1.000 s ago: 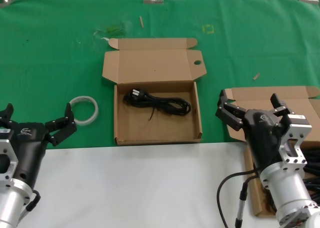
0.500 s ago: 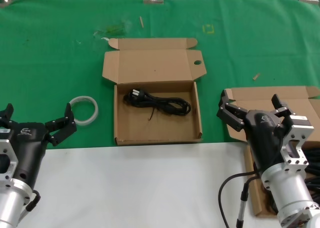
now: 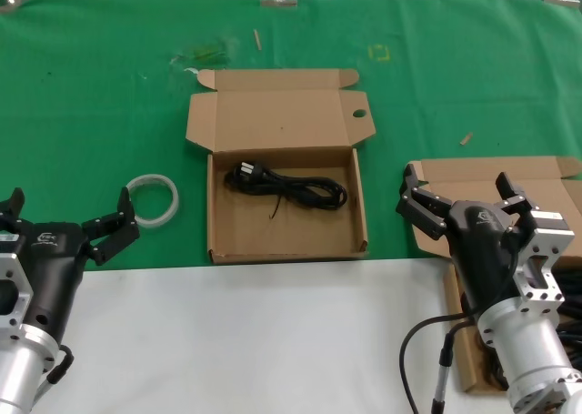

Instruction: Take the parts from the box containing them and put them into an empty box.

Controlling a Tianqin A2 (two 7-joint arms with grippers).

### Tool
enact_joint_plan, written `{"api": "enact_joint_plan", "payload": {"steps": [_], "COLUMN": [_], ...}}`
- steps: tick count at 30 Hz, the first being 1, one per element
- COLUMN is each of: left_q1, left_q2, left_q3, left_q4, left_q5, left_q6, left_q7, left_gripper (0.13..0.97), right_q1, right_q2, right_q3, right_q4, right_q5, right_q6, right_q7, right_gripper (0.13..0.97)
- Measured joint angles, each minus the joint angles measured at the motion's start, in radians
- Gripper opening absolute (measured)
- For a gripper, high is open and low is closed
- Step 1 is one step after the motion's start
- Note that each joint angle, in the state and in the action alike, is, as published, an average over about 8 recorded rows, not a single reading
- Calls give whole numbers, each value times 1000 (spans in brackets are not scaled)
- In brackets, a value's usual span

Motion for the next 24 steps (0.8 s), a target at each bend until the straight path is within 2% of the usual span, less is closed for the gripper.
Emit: {"api": "enact_joint_plan", "payload": {"steps": [24], "left_q1": [0], "left_q2": [0], "left_q3": [0], "left_q4": [0], "left_q5": [0], "left_q6": [0], "left_q7": [0], "left_gripper": [965], "right_q1": [-10], "right_q2": [0], "right_q3": [10], "right_q4": [8], "right_q5": [-16], "right_q6": [-9], "right_q7": [26], "right_gripper": [966]}}
